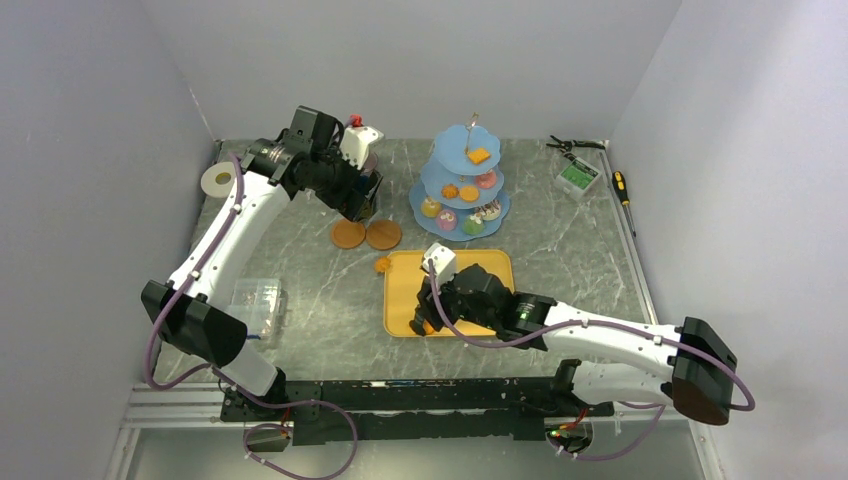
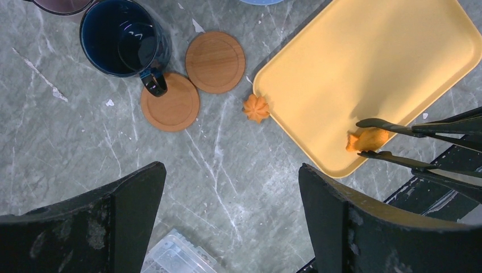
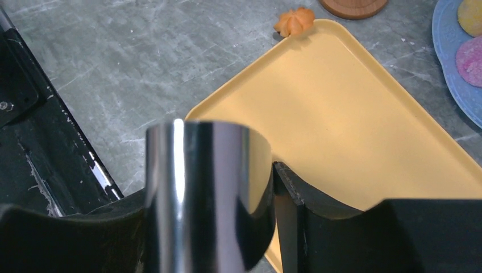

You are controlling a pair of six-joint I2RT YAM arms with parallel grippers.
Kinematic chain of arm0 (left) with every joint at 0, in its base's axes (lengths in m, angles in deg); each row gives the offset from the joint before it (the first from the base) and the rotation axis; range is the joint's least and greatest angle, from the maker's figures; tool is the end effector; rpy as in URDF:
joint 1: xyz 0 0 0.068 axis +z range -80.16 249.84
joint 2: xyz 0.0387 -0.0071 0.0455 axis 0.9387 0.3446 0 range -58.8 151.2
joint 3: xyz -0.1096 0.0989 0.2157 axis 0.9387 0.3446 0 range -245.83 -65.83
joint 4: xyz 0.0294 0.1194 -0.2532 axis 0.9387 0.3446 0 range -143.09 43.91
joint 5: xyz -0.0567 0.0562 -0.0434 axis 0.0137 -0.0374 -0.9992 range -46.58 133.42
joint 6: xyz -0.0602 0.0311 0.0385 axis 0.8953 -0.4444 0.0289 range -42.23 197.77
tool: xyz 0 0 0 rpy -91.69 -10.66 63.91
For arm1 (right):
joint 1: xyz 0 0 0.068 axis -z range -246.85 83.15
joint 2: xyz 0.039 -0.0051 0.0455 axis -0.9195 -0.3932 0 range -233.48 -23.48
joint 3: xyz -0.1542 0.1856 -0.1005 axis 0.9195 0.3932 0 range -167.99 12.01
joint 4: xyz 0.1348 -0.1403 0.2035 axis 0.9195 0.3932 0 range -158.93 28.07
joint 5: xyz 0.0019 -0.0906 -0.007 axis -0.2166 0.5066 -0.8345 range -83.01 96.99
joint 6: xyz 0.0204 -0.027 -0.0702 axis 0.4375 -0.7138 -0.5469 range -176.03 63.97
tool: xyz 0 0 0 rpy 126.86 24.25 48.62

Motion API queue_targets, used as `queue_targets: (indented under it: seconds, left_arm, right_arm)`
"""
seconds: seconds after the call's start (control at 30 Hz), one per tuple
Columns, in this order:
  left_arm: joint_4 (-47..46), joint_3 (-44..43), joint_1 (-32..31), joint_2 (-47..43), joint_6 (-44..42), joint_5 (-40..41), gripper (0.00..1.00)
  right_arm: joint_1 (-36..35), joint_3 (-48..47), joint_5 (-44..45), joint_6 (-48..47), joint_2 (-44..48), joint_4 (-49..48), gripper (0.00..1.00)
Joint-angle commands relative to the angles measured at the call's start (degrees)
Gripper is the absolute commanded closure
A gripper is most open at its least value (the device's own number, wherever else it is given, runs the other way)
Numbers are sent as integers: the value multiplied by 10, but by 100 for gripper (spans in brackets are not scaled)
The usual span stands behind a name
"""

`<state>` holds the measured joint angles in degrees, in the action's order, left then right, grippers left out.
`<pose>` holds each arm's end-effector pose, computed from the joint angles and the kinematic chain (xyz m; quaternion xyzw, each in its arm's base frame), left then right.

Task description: Serve the afternoon tea

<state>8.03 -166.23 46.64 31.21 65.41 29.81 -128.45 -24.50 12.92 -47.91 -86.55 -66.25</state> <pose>0.3238 -0.1559 0.3653 0.3235 0.8784 -0.1426 0.3216 0.1455 0.2547 0.2044 -0.3643 0.7812 0.2520 0.4400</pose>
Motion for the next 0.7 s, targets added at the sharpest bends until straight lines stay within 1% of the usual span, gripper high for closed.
queue_targets:
  seconds: [0.0,0.1,0.2,0.27,0.43,0.53,0.6,0.67]
  left_arm:
    - [2,-25,2,-14,2,0,7]
    - [3,-26,2,-14,3,2,7]
    - [3,-26,1,-14,2,2,7]
    - [3,-26,2,-14,2,3,7]
    - [2,-26,1,-16,3,3,7]
    - [2,-28,2,-15,3,2,7]
    - [1,-28,2,-16,4,1,7]
    - [1,-29,2,-14,6,0,7]
  right_arm:
    - [-4,12,9,-8,-8,-24,48]
    - [-4,13,13,-9,-10,-23,53]
    - [-4,12,34,-13,4,-24,64]
    - [-4,8,53,-19,25,-24,68]
    - [-1,-18,81,-45,53,-19,74]
    - [3,-52,99,-71,53,-15,74]
    - [16,-87,107,-99,49,-24,74]
    - [45,-127,105,-120,37,-25,75]
